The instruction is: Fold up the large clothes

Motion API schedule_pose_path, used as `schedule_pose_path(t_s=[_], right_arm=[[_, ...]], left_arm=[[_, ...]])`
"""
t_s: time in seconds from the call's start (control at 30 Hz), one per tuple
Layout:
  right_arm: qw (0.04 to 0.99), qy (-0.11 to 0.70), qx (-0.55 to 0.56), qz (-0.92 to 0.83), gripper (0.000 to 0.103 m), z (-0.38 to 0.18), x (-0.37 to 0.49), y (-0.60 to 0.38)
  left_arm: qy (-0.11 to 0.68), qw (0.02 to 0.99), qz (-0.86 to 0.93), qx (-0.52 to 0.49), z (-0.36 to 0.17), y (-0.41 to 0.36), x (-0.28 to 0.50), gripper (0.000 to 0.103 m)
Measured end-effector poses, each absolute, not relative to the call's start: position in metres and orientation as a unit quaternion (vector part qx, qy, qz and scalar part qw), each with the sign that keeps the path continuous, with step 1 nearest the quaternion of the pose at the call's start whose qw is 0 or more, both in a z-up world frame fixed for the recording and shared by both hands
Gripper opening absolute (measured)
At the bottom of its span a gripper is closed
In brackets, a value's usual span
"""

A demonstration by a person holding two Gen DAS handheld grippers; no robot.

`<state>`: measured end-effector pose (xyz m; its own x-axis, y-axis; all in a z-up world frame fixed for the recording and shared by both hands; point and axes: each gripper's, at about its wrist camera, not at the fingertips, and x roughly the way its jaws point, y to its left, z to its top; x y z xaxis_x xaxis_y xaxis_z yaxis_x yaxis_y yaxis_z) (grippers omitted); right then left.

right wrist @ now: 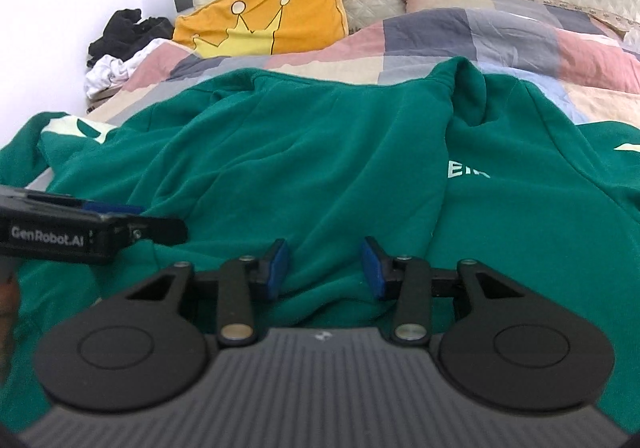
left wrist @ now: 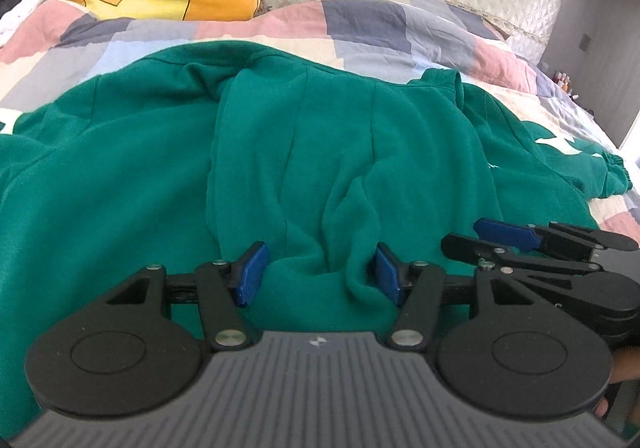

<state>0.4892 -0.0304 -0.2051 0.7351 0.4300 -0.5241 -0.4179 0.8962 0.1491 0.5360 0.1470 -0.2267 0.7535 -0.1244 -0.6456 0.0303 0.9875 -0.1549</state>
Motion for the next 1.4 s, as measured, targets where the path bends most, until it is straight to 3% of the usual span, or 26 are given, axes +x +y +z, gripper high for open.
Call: schedule_pose_path(t_s=[0.4,0.77,1.1,1.4], right_arm=[[0.952,0.221,0.018,0.213,0.043,-0.130,0.437,-0.048],[0.966,0.186,0.030,0.176,0.043,-0.074,0.348,-0.074],[0.966,0.178,0.079,0.168,0.044,-0.080,0.264,-0.112],[0.969,0.173,0.122,0.127,0.044,-0.106,0.235,-0.156]], left_arm=[[0.309,0.947,-0.029,-0.080,-0.156,0.141,0.484,0.064],[0.272,0.959,-0.044,-0.070,-0.091,0.107,0.388,0.064],[0.254,0.962,-0.076,-0.059,-0.075,0.073,0.294,0.064],[0.249,0.956,-0.083,-0.131,-0.104,0.064,0.263,0.064]])
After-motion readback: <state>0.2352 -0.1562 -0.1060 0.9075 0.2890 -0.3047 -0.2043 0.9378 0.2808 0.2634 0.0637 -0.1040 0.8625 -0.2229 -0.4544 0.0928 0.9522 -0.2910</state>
